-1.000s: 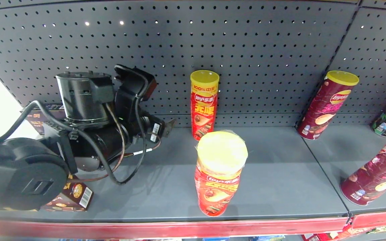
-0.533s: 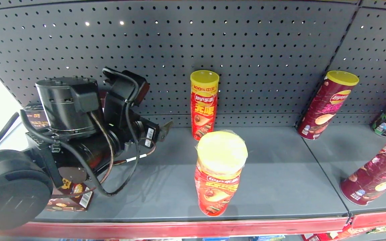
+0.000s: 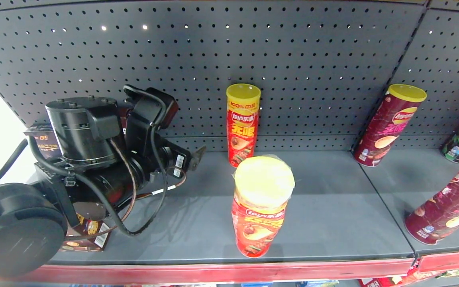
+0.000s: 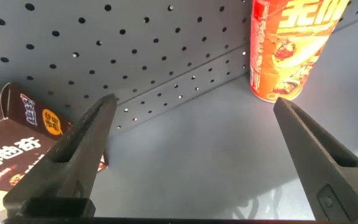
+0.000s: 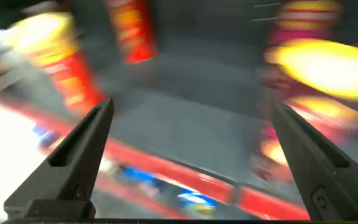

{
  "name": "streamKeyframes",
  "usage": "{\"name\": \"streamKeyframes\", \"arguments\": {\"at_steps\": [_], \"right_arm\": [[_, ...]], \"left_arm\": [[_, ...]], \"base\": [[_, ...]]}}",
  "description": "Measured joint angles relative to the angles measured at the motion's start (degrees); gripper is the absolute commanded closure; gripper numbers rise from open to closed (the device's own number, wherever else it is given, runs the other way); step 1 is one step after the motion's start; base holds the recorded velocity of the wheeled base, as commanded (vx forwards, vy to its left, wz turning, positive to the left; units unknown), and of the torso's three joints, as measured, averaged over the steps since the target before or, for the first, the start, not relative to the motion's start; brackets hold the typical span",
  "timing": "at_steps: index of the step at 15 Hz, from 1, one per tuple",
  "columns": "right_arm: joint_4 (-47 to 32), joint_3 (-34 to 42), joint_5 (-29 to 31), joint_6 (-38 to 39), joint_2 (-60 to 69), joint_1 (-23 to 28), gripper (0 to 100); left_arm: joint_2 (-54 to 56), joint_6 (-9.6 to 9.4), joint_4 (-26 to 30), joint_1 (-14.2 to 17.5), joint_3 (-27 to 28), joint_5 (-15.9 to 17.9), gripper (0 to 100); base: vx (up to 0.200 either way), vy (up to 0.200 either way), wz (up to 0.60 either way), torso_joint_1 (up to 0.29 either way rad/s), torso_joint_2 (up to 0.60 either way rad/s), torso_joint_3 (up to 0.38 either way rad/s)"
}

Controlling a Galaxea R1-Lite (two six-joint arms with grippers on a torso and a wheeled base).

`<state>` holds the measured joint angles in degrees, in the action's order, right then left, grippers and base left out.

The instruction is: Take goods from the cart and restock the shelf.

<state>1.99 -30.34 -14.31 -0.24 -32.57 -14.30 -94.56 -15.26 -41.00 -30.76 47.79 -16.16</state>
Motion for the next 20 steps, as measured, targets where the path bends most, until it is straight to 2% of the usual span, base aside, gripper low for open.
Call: {"name": "streamKeyframes", "arguments": {"at_steps": [4,7,12,15,20], "right_arm": [[1.4,-2.1,2.3,-1.1,-14.0,-16.5,0],[5.9,-1.3,9.1,-1.4,-23.7,-23.8,0],[22.8,-0.6,22.9,-1.1,-39.4,-28.6,0],[24.6,-2.2,26.5,-1.1,-46.5,-30.8,0],[24.6,-6.1,27.5,-1.1,-52.8,-31.6,0]], "left_arm": [[-0.1,0.02,0.0,1.0,-0.4,0.1,0],[-0.1,0.00,0.0,2.3,-0.4,0.1,0],[-0.3,-0.01,-0.8,4.1,-0.2,0.1,0],[-0.4,-0.01,-0.9,4.3,0.0,0.1,0],[-0.4,0.05,-1.0,5.0,0.1,0.1,0]], "base": [[0.000,0.000,0.00,0.000,0.00,0.000],[0.000,0.000,0.00,0.000,0.00,0.000],[0.000,0.000,0.00,0.000,0.00,0.000],[0.000,0.000,0.00,0.000,0.00,0.000],[0.000,0.000,0.00,0.000,0.00,0.000]]}}
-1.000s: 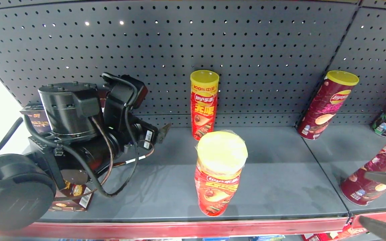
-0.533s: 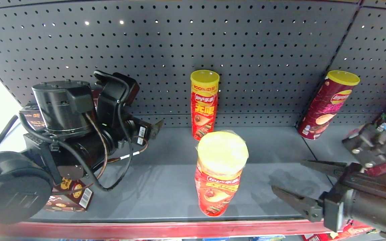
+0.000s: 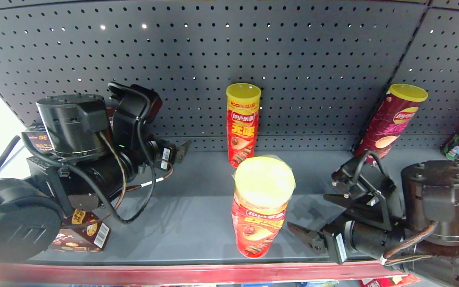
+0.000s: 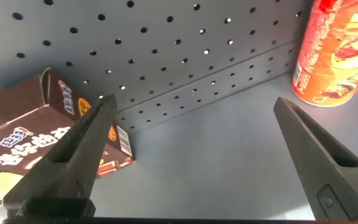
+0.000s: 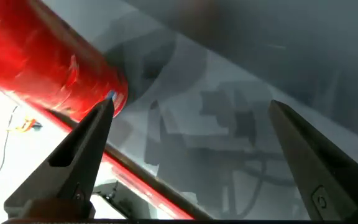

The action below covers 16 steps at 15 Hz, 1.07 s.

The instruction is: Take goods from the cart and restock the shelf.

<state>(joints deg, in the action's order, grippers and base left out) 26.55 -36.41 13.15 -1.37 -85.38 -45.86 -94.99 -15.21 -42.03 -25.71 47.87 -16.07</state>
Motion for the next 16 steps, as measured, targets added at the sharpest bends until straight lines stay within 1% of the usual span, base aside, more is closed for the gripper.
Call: {"name": "streamKeyframes", "arguments": {"at_steps": [11,16], "right_arm": [[0.1,-3.1,0.2,-0.1,-4.6,-3.3,0],[0.2,-2.7,0.8,0.0,-3.9,-3.1,0]], "left_arm": [[-0.8,0.02,-0.6,0.0,0.0,0.0,0],[-0.5,0.00,-0.1,0.0,-0.4,0.0,0]], "base": [[0.000,0.000,0.00,0.000,0.00,0.000],[0.000,0.000,0.00,0.000,0.00,0.000]]}}
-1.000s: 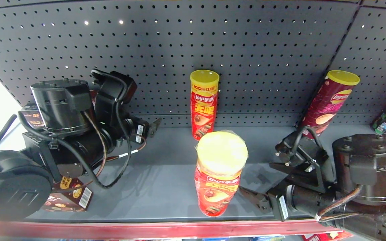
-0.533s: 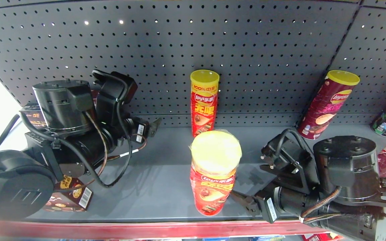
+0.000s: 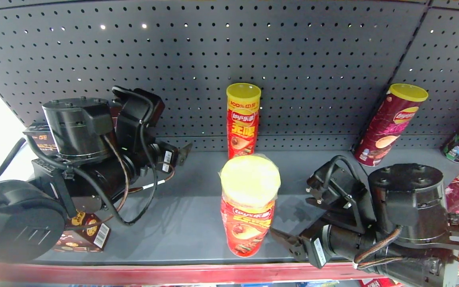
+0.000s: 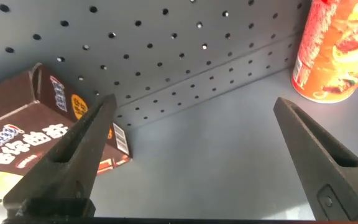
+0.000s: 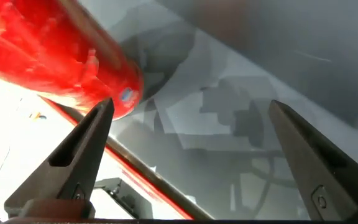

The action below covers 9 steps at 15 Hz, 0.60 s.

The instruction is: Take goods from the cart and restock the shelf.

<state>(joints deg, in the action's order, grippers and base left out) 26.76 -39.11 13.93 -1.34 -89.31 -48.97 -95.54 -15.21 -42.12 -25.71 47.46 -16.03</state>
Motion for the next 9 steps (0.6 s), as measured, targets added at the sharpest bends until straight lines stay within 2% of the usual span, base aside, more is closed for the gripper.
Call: {"name": "streamKeyframes", "arguments": {"at_steps": [5,9], "right_arm": [[0.1,0.9,0.1,-0.1,9.8,3.5,0],[0.2,3.4,-0.2,-0.6,20.6,2.4,0]], "left_arm": [[7.3,-0.22,5.4,-0.2,-0.2,0.3,0],[16.7,-0.52,6.9,-0.6,-4.2,0.1,0]], "base": [[0.000,0.000,0.00,0.000,0.00,0.000],[0.000,0.000,0.00,0.000,0.00,0.000]]}}
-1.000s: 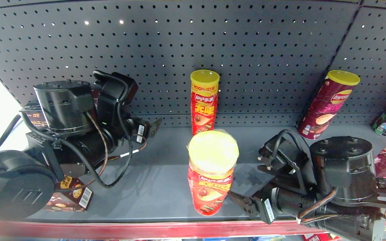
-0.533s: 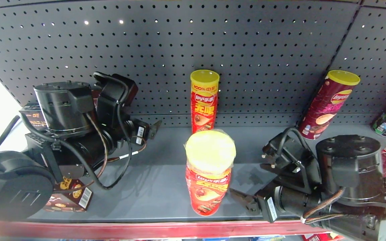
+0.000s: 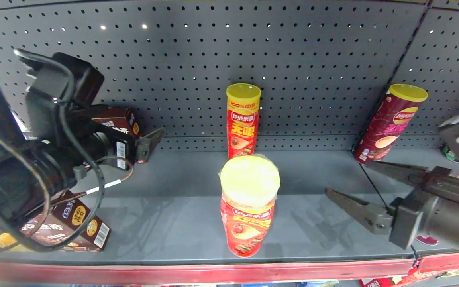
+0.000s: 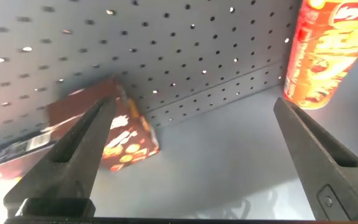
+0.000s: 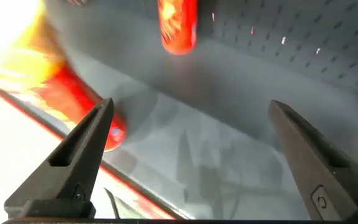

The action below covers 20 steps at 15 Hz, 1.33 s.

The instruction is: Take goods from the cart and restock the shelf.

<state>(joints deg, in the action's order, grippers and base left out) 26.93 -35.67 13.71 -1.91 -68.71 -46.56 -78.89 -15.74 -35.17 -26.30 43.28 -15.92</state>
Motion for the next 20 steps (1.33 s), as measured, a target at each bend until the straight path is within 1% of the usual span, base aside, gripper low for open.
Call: {"name": "streamKeyframes", "arguments": {"at_steps": [2,6,9,11,13,14,16,18,20], "right_arm": [[-0.1,2.4,-0.1,-0.7,6.0,-0.7,0],[-0.3,10.0,-0.4,-1.5,18.9,-1.2,0],[-0.9,16.9,-0.6,-1.6,28.7,-1.2,0],[-3.1,21.5,-0.7,-1.6,35.3,-1.2,0],[-8.4,24.1,-0.7,-1.6,41.4,-1.2,0],[-11.8,25.0,-0.7,-1.7,44.6,-1.2,0],[-17.7,26.3,-0.8,-1.7,50.5,-1.2,0],[-22.0,27.9,-0.9,-1.7,56.1,-1.1,0],[-23.8,30.3,-0.9,-1.7,59.9,-1.0,0]], "left_arm": [[5.7,-0.10,0.1,-0.1,-4.1,0.0,0],[19.3,-0.13,0.2,-0.5,-13.5,0.0,0],[29.2,-0.11,0.2,-0.7,-18.5,0.0,0],[35.8,-0.11,0.2,-0.8,-21.6,0.0,0],[41.8,-0.13,1.7,-0.7,-24.0,0.0,0],[45.2,-0.16,4.4,-0.6,-24.8,0.1,0],[52.8,-0.98,13.9,-0.4,-25.7,0.2,0],[62.3,-2.51,26.6,-0.3,-26.0,0.7,0],[70.4,-3.41,38.4,-0.2,-26.3,1.3,0]], "base": [[0.000,0.000,0.00,0.000,0.00,0.000],[0.000,0.000,0.00,0.000,0.00,0.000],[0.000,0.000,0.00,0.000,0.00,0.000],[0.000,0.000,0.00,0.000,0.00,0.000],[0.000,0.000,0.00,0.000,0.00,0.000],[0.000,0.000,0.00,0.000,0.00,0.000],[0.000,0.000,0.00,0.000,0.00,0.000],[0.000,0.000,0.00,0.000,0.00,0.000],[0.000,0.000,0.00,0.000,0.00,0.000]]}}
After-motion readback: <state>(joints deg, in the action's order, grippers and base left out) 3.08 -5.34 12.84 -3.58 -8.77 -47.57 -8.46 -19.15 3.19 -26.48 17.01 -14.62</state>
